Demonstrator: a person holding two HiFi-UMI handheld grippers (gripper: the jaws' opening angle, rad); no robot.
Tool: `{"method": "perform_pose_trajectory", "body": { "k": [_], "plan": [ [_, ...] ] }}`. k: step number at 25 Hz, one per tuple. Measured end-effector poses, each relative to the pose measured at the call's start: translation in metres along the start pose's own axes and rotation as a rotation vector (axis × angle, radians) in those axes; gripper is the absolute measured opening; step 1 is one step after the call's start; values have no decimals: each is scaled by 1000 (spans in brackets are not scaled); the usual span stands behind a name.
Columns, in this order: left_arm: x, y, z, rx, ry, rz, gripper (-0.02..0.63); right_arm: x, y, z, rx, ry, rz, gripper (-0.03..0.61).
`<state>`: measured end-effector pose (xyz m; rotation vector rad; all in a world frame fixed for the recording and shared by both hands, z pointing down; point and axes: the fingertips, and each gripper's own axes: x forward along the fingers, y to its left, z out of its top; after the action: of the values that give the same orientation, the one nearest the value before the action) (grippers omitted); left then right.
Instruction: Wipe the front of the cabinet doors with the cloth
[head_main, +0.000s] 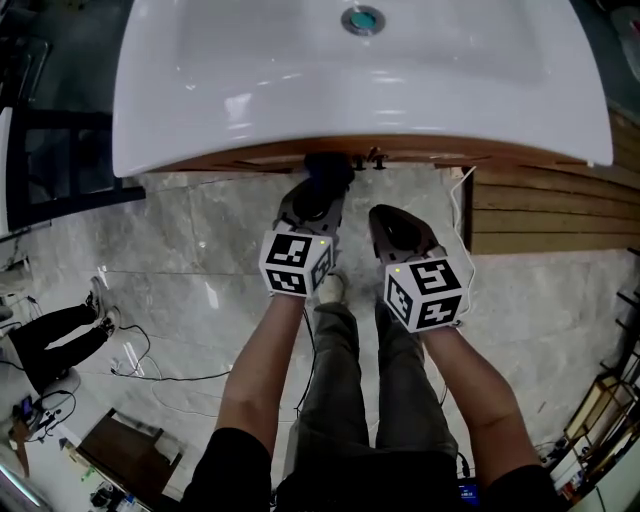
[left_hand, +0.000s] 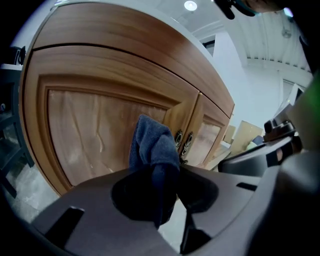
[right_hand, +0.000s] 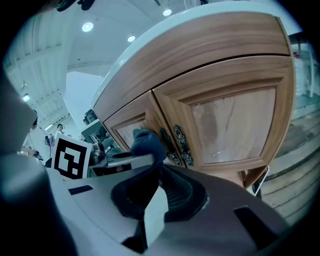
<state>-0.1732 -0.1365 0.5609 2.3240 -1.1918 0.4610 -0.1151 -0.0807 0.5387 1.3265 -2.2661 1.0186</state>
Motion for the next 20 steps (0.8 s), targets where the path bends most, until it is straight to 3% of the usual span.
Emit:
{"method": "perform_pose_trajectory", "body": {
  "k": [8, 20],
  "plan": [
    [-7, -21, -7, -19, 7, -13, 101, -19, -20, -4, 17, 5, -22, 44],
    [-68, 56, -53, -104, 25, 183, 101, 4, 15, -15, -4, 40, 29, 44]
  ]
}}
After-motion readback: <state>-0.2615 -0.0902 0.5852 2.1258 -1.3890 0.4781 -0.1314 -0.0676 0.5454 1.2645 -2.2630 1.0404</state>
